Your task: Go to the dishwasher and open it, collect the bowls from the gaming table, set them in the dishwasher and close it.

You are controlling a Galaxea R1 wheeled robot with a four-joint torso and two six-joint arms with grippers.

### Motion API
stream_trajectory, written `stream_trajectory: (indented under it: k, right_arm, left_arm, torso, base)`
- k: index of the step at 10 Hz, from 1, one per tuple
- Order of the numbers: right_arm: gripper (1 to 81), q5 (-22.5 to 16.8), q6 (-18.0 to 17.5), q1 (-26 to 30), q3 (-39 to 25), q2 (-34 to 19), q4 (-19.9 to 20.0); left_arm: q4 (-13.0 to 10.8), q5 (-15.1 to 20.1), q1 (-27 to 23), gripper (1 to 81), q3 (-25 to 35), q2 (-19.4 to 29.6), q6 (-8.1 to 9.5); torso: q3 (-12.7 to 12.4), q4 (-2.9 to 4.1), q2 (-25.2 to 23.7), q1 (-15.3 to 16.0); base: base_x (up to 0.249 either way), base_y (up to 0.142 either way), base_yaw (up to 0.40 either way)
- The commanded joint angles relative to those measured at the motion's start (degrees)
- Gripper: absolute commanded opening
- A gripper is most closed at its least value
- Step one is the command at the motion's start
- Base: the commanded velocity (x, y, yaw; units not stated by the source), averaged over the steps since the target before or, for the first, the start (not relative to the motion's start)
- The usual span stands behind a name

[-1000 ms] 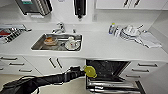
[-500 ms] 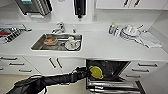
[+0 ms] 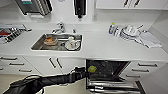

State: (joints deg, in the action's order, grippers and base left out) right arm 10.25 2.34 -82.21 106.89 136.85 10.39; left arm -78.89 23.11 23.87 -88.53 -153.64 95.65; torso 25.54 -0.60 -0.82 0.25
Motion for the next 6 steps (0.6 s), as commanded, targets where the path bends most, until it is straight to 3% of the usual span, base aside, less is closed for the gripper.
stream_trajectory:
  k: [1,3,5,6]
  right_arm:
    - [1.0,-4.3,0.0,0.8,-1.7,-2.6,-0.5]
    - [1.0,-4.2,-0.2,2.7,-6.3,-6.5,-0.5]
    - [1.0,-4.4,-0.3,6.0,-15.9,-14.1,-0.4]
    - [1.0,-4.5,-0.2,7.9,-21.3,-18.2,-0.2]
  left_arm:
    - [-1.2,1.4,-4.6,81.1,5.3,3.5,-2.72]
    - [-1.1,1.4,1.8,81.1,10.2,11.3,-8.17]
    - [-1.4,1.3,9.4,81.1,16.1,20.4,-13.01]
    - [-1.4,1.2,13.1,81.1,17.8,23.6,-14.52]
  torso:
    - [0.0,0.0,0.0,0.0]
    - [0.0,0.0,0.0,0.0]
    - [0.0,0.0,0.0,0.0]
    - [0.0,0.0,0.0,0.0]
  base:
    - [0.0,0.0,0.0]
    - [0.0,0.0,0.0]
    - [0.0,0.0,0.0]
    - [0.0,0.0,0.0]
